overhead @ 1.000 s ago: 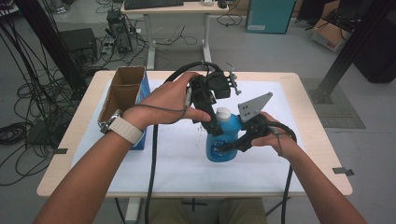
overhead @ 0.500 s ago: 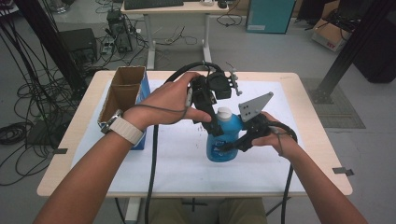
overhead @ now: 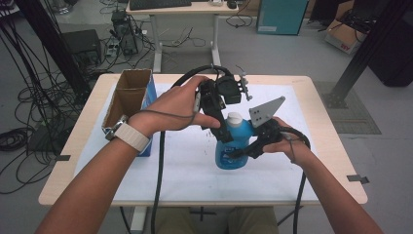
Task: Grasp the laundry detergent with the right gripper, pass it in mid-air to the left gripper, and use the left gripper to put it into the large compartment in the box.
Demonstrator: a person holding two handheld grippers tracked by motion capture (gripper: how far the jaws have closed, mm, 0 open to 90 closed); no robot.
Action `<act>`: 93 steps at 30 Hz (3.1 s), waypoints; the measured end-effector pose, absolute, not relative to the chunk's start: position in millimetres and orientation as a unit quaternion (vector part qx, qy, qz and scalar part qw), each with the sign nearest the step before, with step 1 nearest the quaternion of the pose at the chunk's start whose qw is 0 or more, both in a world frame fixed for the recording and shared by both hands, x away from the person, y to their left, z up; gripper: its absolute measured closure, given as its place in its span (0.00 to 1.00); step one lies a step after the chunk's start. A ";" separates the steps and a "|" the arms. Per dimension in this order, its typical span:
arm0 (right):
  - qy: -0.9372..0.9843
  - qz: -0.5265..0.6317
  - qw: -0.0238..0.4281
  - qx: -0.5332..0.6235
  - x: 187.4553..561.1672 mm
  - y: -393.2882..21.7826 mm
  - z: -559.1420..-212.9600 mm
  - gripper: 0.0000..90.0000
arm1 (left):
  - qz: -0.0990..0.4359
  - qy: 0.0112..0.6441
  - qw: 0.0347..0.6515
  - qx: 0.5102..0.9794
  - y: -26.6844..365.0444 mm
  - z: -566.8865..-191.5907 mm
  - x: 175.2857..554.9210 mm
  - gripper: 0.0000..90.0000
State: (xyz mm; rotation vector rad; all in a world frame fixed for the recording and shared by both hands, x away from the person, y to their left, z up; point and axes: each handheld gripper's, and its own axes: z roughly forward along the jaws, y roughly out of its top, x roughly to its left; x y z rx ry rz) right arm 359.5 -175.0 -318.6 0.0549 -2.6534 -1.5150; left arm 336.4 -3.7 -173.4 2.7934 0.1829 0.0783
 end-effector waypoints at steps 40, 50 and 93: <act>-0.868 -0.495 0.038 0.018 359.5 -176.6 -318.0 0.47 | 0.030 0.059 0.168 0.984 -3.7 -172.3 336.3 0.07; -0.867 -0.496 0.039 0.016 359.1 -177.3 -317.8 0.47 | 0.029 0.063 0.172 0.983 -4.0 -172.5 335.7 0.07; -0.870 -0.492 0.042 0.016 359.9 -176.8 -318.3 0.47 | 0.028 0.061 0.174 0.982 -5.9 -175.1 336.0 0.07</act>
